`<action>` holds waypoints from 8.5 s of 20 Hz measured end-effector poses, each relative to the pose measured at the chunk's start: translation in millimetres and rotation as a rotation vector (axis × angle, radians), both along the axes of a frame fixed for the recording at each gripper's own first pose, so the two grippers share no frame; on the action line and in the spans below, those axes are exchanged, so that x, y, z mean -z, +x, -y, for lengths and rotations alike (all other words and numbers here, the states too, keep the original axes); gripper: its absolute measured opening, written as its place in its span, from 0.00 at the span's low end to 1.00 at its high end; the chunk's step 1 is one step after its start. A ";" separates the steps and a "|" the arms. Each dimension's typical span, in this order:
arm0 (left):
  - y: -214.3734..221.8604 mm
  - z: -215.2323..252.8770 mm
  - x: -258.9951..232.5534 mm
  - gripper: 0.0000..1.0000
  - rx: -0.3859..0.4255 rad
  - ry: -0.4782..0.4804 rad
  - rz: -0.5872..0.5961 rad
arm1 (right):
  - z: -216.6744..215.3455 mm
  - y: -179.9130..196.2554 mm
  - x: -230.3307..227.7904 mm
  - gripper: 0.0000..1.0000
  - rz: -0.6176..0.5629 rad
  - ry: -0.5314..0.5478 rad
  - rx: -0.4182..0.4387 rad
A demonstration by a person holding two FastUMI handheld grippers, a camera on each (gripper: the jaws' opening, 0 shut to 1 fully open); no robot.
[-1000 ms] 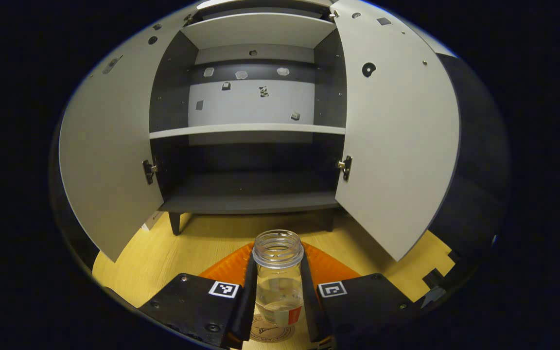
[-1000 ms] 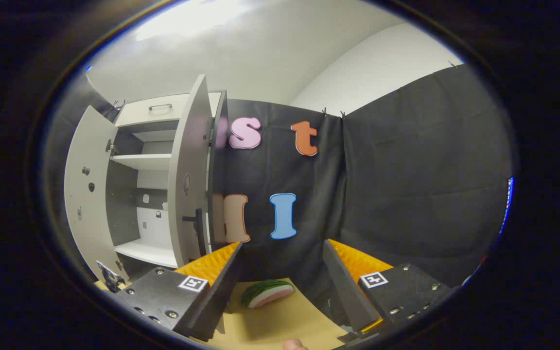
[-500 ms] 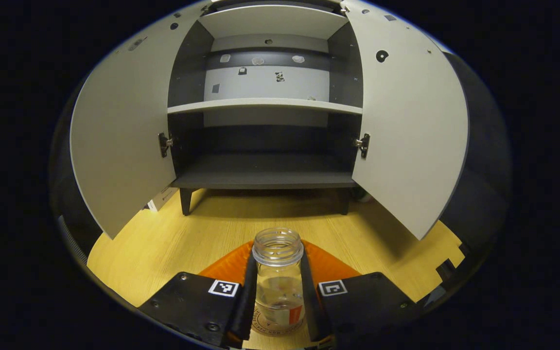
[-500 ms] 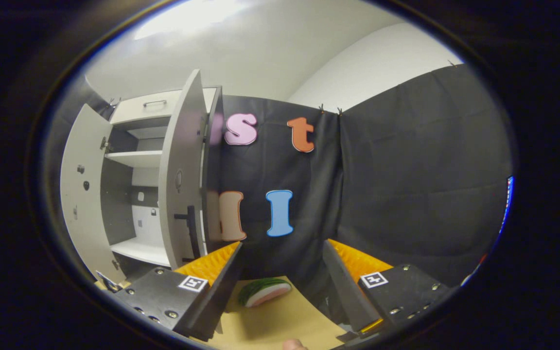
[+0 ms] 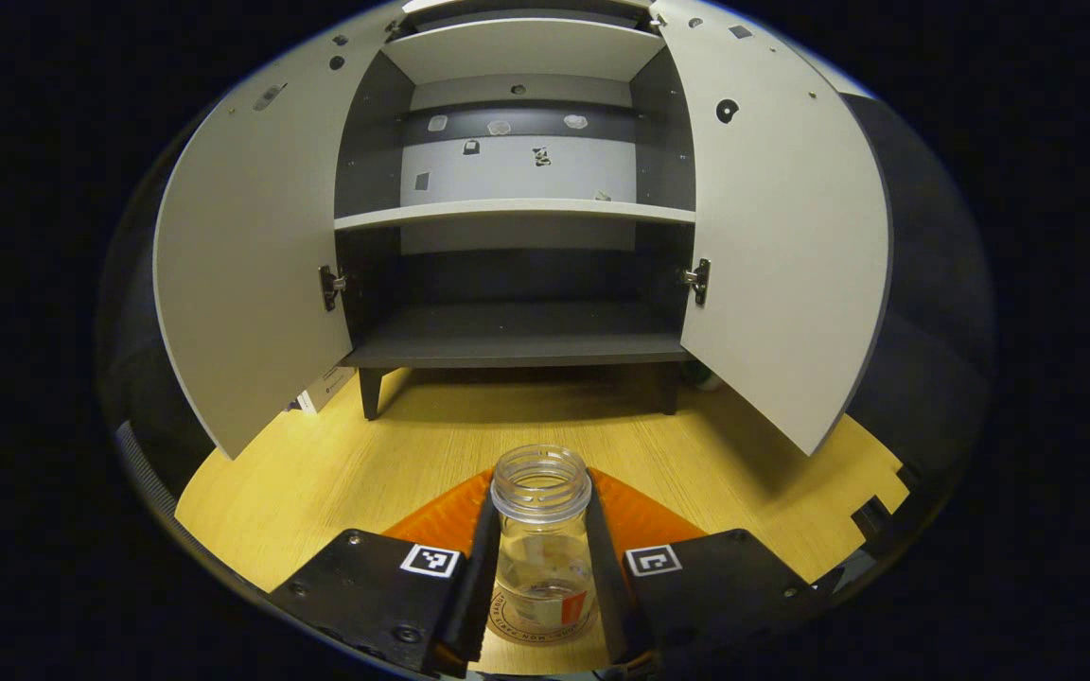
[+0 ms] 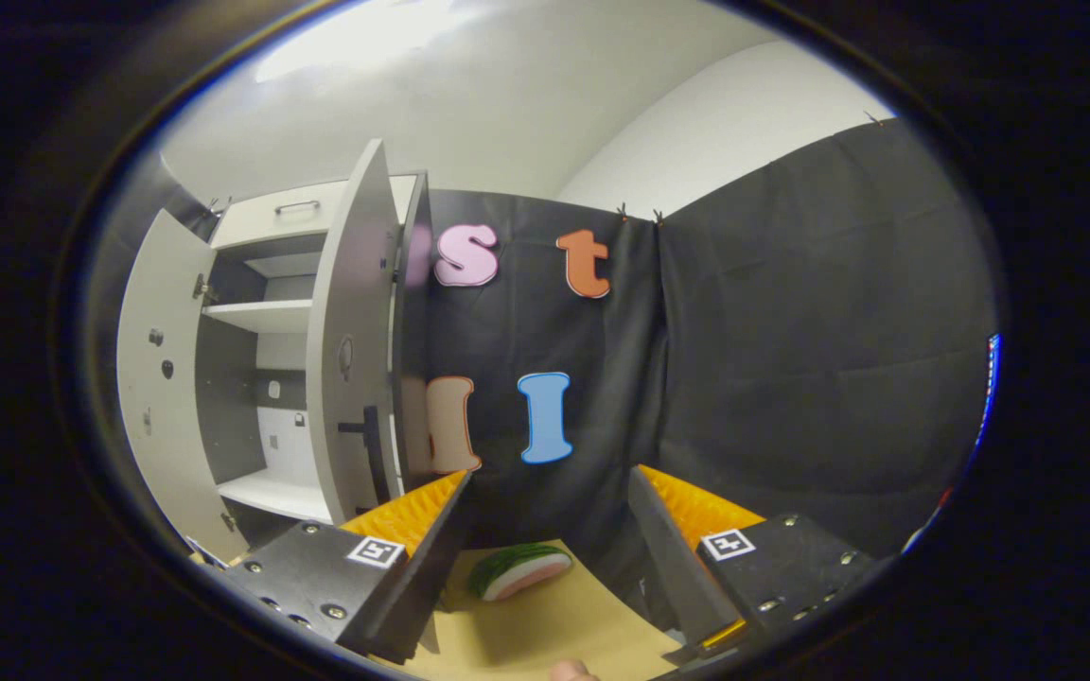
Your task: Grasp the bottle in the cabinet with the left hand and place it on the coaster, then close the right door with the right hand and the left door with the left hand.
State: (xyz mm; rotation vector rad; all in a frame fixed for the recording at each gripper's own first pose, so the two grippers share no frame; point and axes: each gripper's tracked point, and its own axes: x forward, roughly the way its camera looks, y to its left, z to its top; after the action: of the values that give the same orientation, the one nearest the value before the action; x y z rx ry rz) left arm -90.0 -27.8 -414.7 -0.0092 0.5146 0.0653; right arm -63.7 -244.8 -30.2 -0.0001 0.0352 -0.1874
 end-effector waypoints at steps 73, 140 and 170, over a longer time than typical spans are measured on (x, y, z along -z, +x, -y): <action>50.9 15.6 -321.7 0.95 -0.138 0.004 0.283 | -114.5 55.4 72.6 1.00 -0.142 0.136 -0.367; 29.4 -164.9 -359.2 0.95 -0.291 0.162 0.423 | -305.2 134.9 64.7 0.98 -0.181 0.056 -0.546; -10.3 -312.1 -370.4 0.95 -0.295 0.073 0.476 | -337.5 143.5 52.0 0.98 -0.159 0.059 -0.342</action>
State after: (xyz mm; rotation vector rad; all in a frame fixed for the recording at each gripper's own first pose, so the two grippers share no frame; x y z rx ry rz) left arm -100.3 284.3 -44.3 -0.0288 0.0312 0.3613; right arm 79.8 92.7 -82.2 0.0378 0.1981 0.1565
